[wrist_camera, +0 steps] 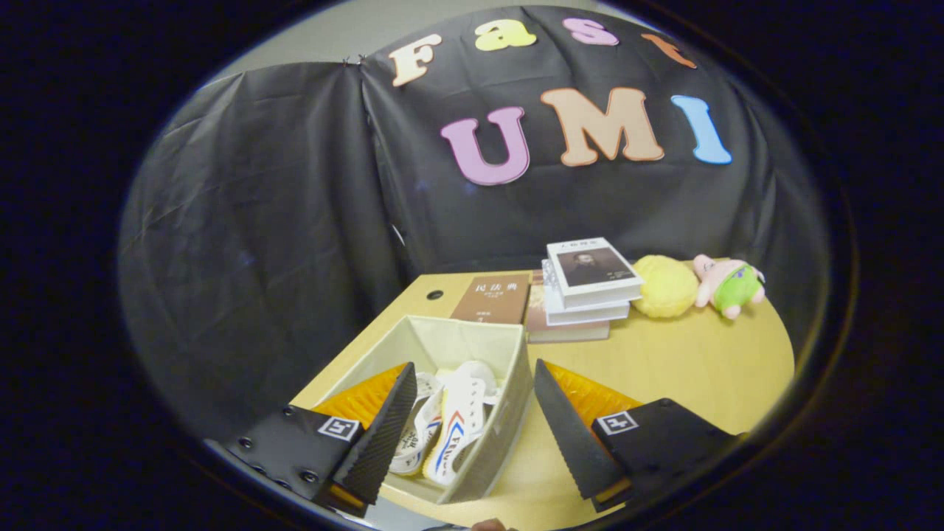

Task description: Open the storage box then place both shoes into the box .Put the left shoe in first, then the right shoe, with the right side of both shoes facing outward in a uniform manner.

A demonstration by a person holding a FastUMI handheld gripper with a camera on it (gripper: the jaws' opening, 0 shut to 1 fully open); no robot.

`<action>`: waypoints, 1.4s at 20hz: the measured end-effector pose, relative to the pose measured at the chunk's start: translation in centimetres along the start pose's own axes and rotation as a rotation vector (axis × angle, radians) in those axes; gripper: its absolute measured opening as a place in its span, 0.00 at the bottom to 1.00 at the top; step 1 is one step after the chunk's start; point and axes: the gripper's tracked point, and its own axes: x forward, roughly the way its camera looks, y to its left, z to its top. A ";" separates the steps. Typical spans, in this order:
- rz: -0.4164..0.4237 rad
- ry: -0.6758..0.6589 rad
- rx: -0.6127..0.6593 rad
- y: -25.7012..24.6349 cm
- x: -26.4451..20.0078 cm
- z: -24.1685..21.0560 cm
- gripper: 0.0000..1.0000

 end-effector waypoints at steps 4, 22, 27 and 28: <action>-0.073 -0.175 -0.083 -4.0 -3.2 1.8 1.00; -0.220 -0.473 -0.130 -13.8 -8.7 4.3 1.00; -0.235 -0.457 -0.125 -14.9 -9.3 3.3 1.00; -0.233 -0.457 -0.126 -14.9 -9.5 3.2 1.00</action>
